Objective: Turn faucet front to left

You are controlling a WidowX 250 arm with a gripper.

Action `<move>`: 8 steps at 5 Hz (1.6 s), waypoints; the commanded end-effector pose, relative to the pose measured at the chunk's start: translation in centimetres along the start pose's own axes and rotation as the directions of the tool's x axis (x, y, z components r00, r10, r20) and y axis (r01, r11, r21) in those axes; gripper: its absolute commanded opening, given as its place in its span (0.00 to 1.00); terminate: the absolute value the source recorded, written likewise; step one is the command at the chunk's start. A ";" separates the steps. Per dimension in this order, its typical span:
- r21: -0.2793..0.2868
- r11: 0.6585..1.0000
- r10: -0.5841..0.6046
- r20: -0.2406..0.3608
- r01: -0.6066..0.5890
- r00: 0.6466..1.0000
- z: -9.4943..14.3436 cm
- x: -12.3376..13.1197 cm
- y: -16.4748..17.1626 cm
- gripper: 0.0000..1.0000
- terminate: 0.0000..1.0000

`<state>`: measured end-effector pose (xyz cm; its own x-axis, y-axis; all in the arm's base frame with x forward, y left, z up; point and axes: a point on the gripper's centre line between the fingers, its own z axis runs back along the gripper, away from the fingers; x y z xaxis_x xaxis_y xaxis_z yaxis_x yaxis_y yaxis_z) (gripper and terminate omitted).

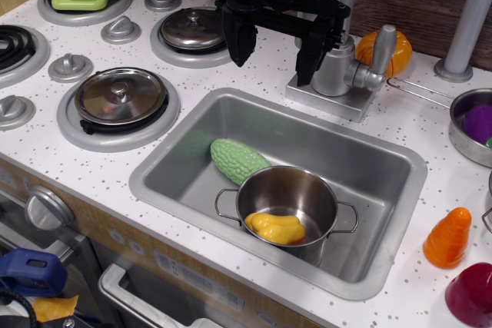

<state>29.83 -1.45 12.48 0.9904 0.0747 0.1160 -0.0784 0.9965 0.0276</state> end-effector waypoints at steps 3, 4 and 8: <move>-0.029 0.999 0.035 0.087 -0.033 0.996 0.4 0.1 -3.1 1.00 0.00; -0.008 0.999 0.047 0.138 -0.046 0.989 0.3 0.5 -4.5 1.00 0.00; -0.011 0.998 -0.050 0.280 0.055 0.959 0.6 4.2 -6.1 1.00 0.00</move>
<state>34.00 -6.87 11.98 0.9387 -0.0112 0.3446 0.0034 0.9997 0.0231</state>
